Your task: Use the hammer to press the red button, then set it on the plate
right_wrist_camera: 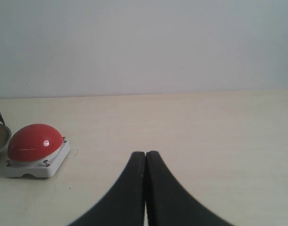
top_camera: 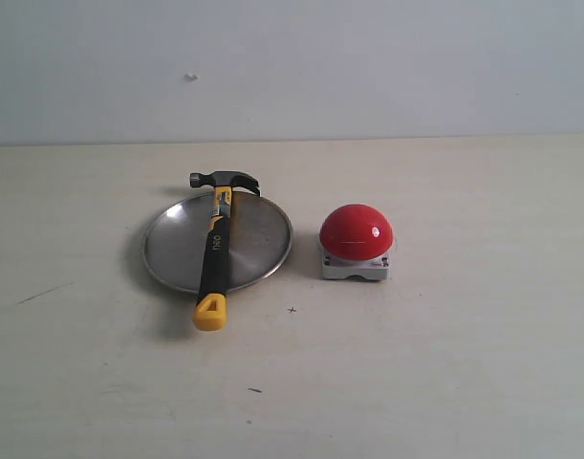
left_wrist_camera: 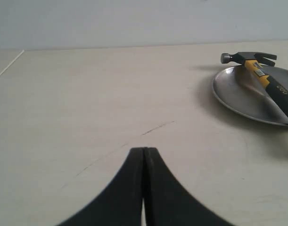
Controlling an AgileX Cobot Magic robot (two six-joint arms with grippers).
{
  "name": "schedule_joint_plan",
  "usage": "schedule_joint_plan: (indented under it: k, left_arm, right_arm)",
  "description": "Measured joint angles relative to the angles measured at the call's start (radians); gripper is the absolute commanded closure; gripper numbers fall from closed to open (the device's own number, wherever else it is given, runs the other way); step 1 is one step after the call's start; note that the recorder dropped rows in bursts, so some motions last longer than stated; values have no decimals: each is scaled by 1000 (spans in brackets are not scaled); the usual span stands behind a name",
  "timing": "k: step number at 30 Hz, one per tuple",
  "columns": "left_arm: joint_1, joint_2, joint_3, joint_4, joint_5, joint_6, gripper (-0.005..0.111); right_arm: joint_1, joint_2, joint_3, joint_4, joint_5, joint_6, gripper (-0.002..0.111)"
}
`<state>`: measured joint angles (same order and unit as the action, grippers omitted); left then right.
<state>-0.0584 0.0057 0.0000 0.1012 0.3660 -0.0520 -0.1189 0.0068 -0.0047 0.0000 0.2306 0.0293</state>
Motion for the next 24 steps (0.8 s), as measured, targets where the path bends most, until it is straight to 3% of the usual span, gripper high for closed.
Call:
schedule_joint_plan:
  k: [24]
  left_arm:
    - [0, 0, 0, 0, 0, 0, 107]
  right_arm:
    - [0, 0, 0, 0, 0, 0, 108]
